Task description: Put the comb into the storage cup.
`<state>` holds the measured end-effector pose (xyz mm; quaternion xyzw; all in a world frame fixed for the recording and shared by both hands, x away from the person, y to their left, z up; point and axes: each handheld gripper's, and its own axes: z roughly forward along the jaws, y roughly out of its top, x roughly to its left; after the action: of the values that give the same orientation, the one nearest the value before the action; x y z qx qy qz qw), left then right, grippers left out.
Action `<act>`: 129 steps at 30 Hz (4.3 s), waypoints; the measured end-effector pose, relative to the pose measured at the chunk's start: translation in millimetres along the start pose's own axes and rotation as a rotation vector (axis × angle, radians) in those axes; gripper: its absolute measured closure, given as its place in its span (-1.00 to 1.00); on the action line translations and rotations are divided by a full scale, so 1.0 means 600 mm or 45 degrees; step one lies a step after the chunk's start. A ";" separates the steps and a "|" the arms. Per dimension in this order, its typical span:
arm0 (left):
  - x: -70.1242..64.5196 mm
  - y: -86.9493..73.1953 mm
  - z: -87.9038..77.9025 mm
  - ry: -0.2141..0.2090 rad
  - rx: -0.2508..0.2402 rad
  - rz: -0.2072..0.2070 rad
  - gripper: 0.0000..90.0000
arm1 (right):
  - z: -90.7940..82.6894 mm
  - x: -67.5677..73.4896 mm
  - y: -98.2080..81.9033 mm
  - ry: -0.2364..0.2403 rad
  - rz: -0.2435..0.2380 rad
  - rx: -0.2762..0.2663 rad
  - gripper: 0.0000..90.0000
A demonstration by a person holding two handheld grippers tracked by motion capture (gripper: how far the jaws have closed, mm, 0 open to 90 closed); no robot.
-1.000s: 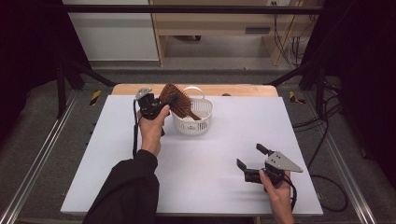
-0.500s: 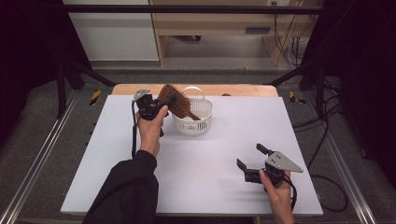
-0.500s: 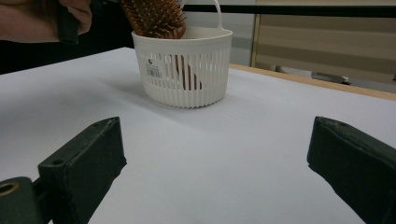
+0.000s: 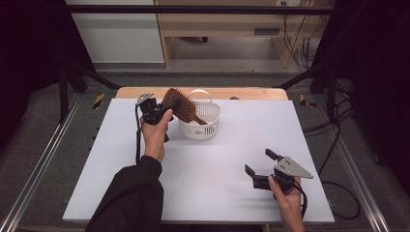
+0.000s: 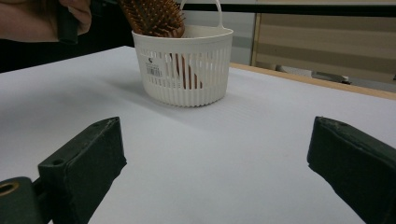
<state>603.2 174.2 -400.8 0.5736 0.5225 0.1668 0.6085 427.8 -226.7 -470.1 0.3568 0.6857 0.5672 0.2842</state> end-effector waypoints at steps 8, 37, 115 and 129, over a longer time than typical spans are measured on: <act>0.001 0.000 0.000 -0.001 -0.003 -0.007 -0.02 | 0.000 0.000 0.000 0.000 -0.001 0.002 -0.91; 0.007 -0.003 0.000 0.022 -0.004 0.002 -0.08 | 0.002 0.000 -0.001 0.009 0.004 0.017 -0.91; -0.018 0.007 -0.069 0.157 0.005 0.316 -0.89 | 0.003 0.007 -0.001 0.000 -0.036 0.022 -0.92; -0.030 0.025 -0.124 0.141 0.054 0.386 -0.91 | 0.000 0.006 0.000 -0.019 -0.029 0.011 -0.92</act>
<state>540.6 202.7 -364.5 0.6486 0.4660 0.2771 0.5342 426.0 -223.6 -469.9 0.3542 0.6900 0.5584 0.2943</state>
